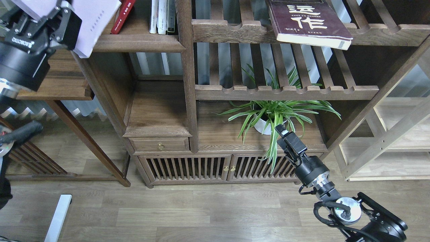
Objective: Organize books on shelf
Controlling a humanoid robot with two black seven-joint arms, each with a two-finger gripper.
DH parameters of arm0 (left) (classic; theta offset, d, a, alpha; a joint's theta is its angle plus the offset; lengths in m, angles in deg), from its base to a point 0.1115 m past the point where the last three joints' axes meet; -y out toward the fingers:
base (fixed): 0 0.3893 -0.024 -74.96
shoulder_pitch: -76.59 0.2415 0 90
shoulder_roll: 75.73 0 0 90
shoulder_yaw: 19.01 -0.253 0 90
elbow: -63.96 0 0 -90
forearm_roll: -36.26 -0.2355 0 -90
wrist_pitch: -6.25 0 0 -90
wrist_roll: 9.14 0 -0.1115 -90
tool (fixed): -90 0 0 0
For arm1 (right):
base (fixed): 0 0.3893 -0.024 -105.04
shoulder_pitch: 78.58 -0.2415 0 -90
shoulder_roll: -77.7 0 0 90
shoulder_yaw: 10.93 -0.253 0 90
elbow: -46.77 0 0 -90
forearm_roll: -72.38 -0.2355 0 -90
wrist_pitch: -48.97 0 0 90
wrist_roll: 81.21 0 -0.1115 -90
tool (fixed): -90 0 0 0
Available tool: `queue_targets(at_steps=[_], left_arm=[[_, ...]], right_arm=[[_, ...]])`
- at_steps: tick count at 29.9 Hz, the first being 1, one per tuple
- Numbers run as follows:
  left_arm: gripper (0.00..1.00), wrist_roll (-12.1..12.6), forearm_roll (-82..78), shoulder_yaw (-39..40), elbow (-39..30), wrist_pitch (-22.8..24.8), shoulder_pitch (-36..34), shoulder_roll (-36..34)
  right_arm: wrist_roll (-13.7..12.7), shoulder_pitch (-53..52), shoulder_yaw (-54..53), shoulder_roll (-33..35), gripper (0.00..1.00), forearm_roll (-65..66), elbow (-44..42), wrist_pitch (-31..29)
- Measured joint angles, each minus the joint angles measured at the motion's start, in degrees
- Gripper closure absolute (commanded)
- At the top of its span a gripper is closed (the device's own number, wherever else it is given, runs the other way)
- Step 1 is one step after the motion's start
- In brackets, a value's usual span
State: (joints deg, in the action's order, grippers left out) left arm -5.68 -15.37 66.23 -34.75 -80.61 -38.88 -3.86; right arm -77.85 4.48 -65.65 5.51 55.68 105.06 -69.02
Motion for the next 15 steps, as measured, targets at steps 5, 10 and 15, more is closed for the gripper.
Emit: queue_targets(at_steps=[5,10,15], left_arm=[[1.00,0.7,-5.1,-2.1,0.3,-5.6,-1.9,0.4],[1.00,1.1,-9.3,-8.5,1.8,-14.3,-6.2,0.6],[1.00,1.2,-9.8,-17.2,6.7,-23.9,-14.6,0.8]], right_arm=[[0.0,0.3,0.0,1.1,0.01,0.0,0.0,0.0],[0.0,0.9,-0.1,3.8,0.01,0.0,0.0,0.0],[0.0,2.0,-0.1,6.4,0.01,0.0,0.0,0.0]])
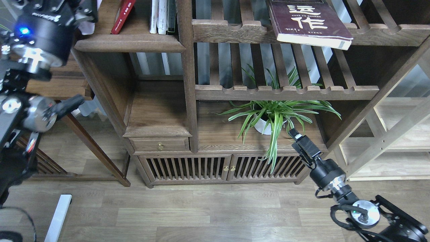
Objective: Organize books on shelf
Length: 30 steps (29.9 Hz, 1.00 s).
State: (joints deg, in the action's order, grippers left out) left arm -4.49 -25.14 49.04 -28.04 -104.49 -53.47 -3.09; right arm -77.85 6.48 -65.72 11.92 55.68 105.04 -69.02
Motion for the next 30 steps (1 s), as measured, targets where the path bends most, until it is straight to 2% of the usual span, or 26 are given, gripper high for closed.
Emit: queue_targets(at_steps=[4,9,13,19,27,30], left_arm=[[1.00,0.0,0.2,-3.6,4.0,-3.4,-4.4,0.6],[1.00,0.0,0.4,-4.5,8.2,-3.9,-6.6,1.0],[1.00,-1.2,0.5,-4.5,11.6,-3.9,-8.3,1.1],[1.00,-4.6,1.9,-6.8,18.9,-3.2,-12.8,3.1],[1.00,-11.1,10.0,-14.3,29.5,-3.1,-20.2,4.2],[1.00,-12.4,12.6,-16.7,32.4,-2.8,-21.9,4.2]], right_arm=[[0.0,0.7,0.0,1.2,0.01,0.0,0.0,0.0],[0.0,1.6,0.0,2.1,0.01,0.0,0.0,0.0],[0.0,2.2,-0.1,2.1,0.01,-0.1,0.0,0.0],[0.0,2.5,-0.2,2.1,0.01,-0.1,0.0,0.0],[0.1,2.6,-0.3,2.2,0.01,-0.1,0.1,0.0],[0.1,3.0,-0.5,2.4,0.01,-0.1,0.1,0.0]])
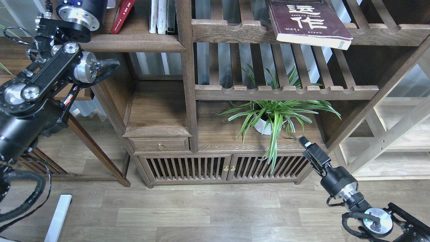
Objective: Organize books on shelf
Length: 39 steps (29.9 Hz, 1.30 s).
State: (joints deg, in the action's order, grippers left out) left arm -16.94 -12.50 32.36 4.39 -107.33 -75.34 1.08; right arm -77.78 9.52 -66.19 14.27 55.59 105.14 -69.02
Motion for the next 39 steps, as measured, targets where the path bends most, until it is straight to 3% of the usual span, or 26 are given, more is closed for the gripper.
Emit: queue_targets(at_steps=[5,24,39], left_arm=[[1.00,-2.2,2.3,-2.1,4.9,1.4,-2.4,0.0],[1.00,-5.4,5.7,-5.5,18.2,10.6,-6.4,0.7],[0.99,-6.3,9.6,-11.2,20.8,11.6,-7.9,0.2]], right_arm=[[0.0,1.1,0.0,0.3,0.01,0.0,0.0,0.0],[-0.3,1.5,0.2,0.8,0.01,0.1,0.2,0.0],[-0.3,1.6,0.2,1.4,0.01,0.1,0.2,0.0]])
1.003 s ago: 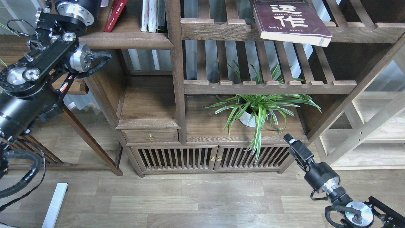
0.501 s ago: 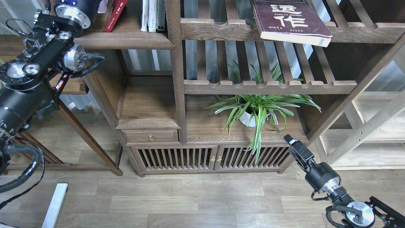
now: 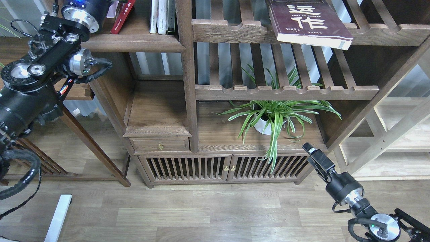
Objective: Organize books on shelf
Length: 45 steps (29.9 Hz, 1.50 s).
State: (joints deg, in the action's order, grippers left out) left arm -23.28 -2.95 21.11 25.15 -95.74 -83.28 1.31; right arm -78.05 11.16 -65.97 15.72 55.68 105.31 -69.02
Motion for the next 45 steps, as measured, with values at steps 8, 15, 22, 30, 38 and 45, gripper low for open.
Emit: queue_targets(at_steps=[8,15,22,30,38,45], left_arm=[[0.84,0.1,0.0,-0.5,0.3,0.1,-0.5,-0.3],[0.75,0.2,0.0,-0.5,0.9,0.1,-0.8,-0.5],[0.67,0.3,0.0,-0.5,1.4,0.1,-0.8,-0.6],[0.64,0.4,0.1,-0.5,2.0,0.1,-0.9,-0.5],[0.64,0.2,0.1,-0.2,2.0,0.0,-1.3,-0.2],[0.63,0.2,1.1,-0.1,2.0,0.0,-4.4,0.8]], right_arm=[[0.0,0.5,0.3,0.1,0.01,0.1,0.1,0.0],[0.0,0.7,0.4,0.4,0.01,0.2,0.2,0.0],[0.0,0.7,0.4,1.1,0.02,0.2,0.3,0.0],[0.0,0.8,0.6,1.2,0.02,0.2,0.3,0.0],[0.0,1.0,0.7,1.2,0.02,0.2,0.3,0.0],[0.0,1.2,0.5,1.2,0.02,0.3,0.4,0.0]])
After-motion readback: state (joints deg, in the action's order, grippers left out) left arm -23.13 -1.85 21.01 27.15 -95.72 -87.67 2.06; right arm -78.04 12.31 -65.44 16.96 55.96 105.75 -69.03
